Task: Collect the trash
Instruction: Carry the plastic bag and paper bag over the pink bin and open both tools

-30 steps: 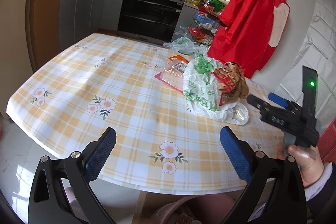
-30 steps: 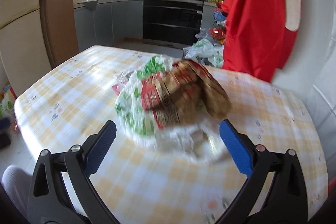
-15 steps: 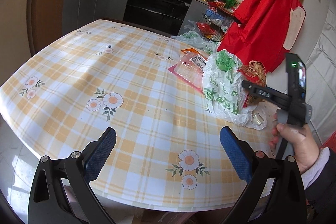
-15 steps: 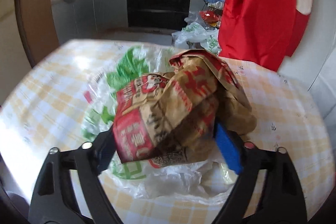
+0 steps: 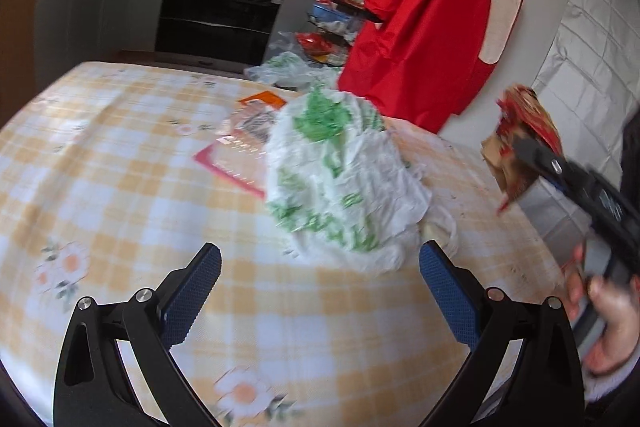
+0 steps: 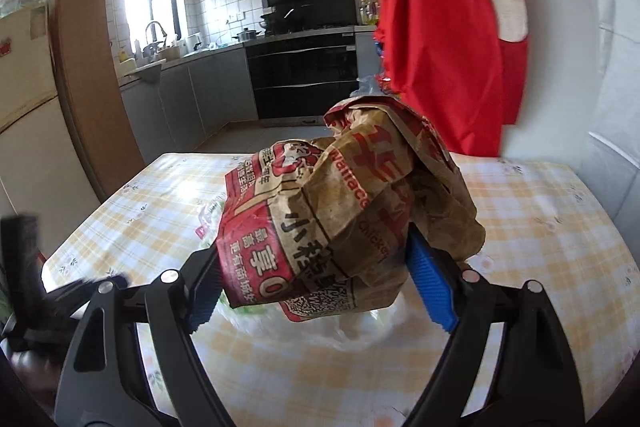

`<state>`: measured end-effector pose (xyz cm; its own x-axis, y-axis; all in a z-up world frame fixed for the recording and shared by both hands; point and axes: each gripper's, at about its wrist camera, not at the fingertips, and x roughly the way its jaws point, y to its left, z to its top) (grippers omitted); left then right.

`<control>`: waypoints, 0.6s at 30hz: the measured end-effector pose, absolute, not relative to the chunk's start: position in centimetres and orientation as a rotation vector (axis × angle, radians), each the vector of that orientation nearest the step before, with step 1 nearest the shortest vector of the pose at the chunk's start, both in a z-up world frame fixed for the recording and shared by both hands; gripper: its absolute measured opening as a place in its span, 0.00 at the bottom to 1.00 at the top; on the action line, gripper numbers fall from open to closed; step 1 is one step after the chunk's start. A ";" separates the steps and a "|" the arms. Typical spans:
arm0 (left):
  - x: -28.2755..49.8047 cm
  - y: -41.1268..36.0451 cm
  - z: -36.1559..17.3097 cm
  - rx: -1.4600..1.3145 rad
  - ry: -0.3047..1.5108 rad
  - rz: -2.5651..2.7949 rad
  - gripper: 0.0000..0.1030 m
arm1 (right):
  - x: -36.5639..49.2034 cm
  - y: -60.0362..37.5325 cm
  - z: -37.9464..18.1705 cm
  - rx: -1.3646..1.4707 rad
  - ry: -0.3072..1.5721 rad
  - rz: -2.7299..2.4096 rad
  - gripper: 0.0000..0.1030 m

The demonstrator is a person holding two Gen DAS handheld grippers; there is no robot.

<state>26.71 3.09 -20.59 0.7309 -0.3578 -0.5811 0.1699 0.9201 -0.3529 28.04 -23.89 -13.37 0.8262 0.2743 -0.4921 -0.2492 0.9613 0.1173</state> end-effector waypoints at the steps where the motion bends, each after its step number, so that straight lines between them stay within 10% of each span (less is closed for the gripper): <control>1: 27.8 2.4 -20.7 -0.287 0.682 -0.314 0.94 | 27.6 -24.3 -13.5 0.057 0.532 0.275 0.79; 15: 37.5 -1.7 -24.5 -0.199 0.823 -0.184 0.94 | 24.0 -31.4 -15.8 0.248 0.567 0.189 0.79; 18: 37.5 -2.2 -24.7 -0.161 0.846 -0.164 0.63 | 23.5 -32.0 -15.8 0.262 0.559 0.173 0.79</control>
